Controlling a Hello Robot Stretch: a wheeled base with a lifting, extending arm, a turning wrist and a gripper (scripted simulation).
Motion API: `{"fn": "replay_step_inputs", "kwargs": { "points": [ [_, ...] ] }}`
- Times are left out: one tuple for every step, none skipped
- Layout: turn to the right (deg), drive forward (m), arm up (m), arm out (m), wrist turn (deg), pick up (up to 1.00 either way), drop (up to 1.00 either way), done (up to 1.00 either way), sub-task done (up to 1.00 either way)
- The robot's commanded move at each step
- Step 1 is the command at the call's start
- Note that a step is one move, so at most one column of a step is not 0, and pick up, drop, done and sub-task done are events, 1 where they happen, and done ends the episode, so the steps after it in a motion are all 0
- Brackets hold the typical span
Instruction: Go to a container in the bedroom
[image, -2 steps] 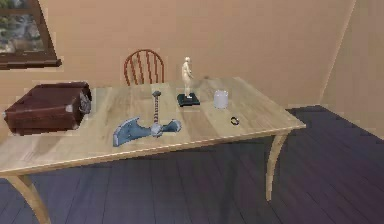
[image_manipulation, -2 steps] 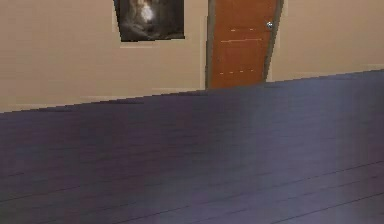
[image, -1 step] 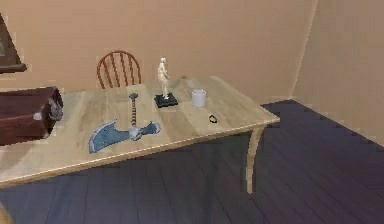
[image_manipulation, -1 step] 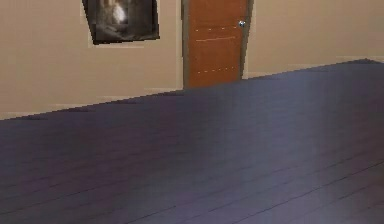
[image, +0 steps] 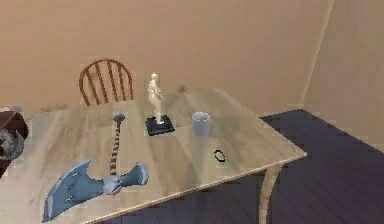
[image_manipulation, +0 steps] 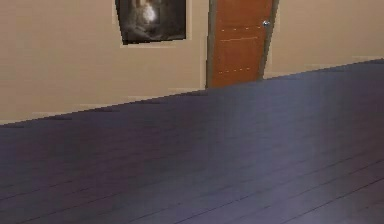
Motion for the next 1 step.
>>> {"fn": "replay_step_inputs", "kwargs": {
  "points": [
    [0.0,0.0,0.0,0.0,0.0,0.0,0.0,1.0,0.0]
  ]
}}
